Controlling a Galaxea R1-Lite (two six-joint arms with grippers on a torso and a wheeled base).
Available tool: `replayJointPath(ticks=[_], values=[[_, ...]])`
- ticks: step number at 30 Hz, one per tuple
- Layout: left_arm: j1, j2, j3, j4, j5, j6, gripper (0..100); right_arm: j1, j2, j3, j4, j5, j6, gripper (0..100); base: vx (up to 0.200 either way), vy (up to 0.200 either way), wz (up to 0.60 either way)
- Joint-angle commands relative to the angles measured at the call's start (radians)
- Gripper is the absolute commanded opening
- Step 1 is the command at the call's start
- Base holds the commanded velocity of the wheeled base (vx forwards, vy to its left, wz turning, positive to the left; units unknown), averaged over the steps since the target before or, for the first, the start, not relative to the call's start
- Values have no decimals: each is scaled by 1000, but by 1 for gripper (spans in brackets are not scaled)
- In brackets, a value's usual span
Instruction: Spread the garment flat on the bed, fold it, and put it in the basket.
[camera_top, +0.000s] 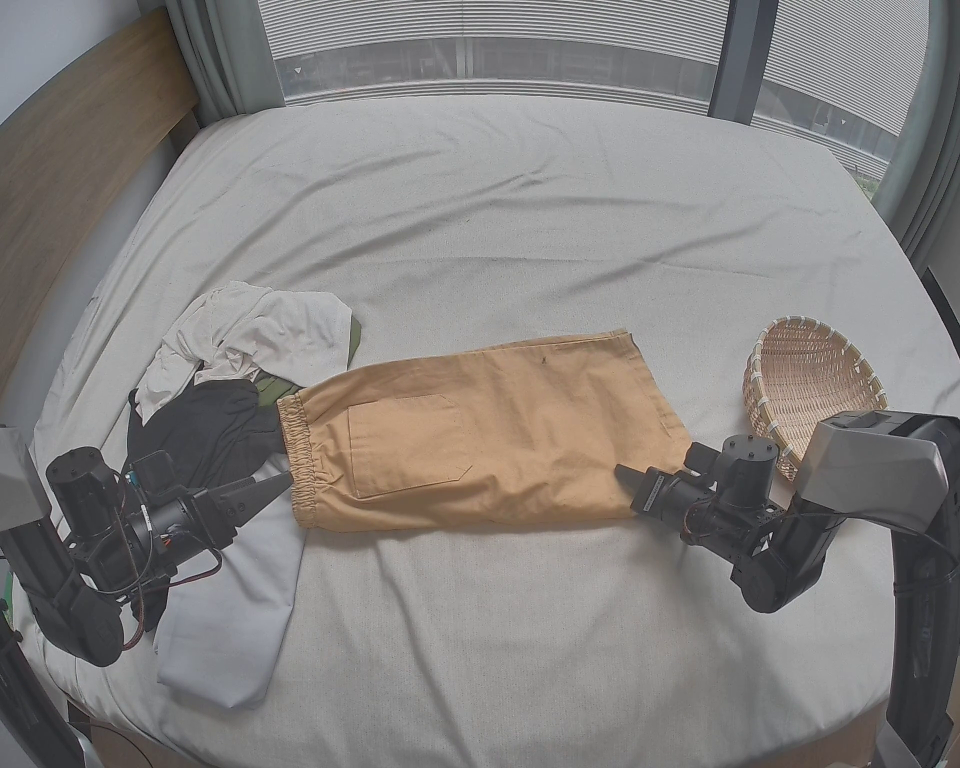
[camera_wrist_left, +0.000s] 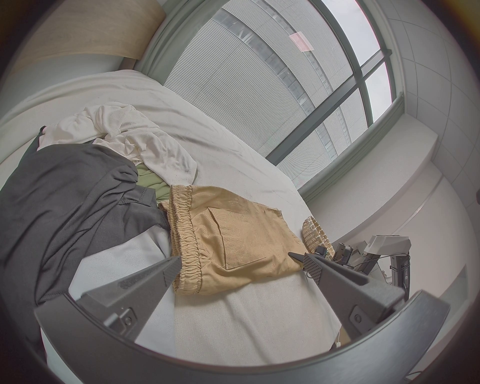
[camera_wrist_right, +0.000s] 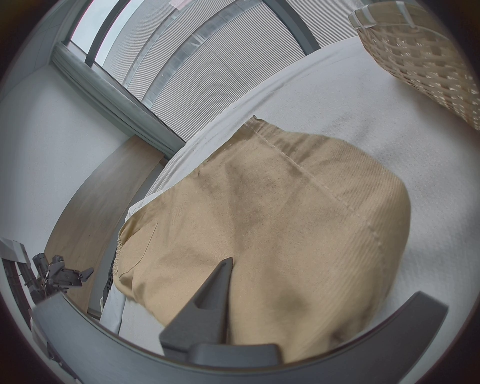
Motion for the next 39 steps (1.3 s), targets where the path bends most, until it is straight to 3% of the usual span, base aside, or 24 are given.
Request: replayJointPath(ticks=[1,8,24,39], values=[[1,2,0,0,-2,-2,100,2,-67,116,-52,-2,-12,0,0,0,0],[1,16,0,0,-2,-2,100,-8,-92,266,-158,-2,-33,0,0,0,0],[-7,50,0,0,0,3,100,-25,-201,513,-161,0,-114,0,0,0,0],[-38,80,6,0,1,6,100,-82,-207,592,-161,3,-173,0,0,0,0]])
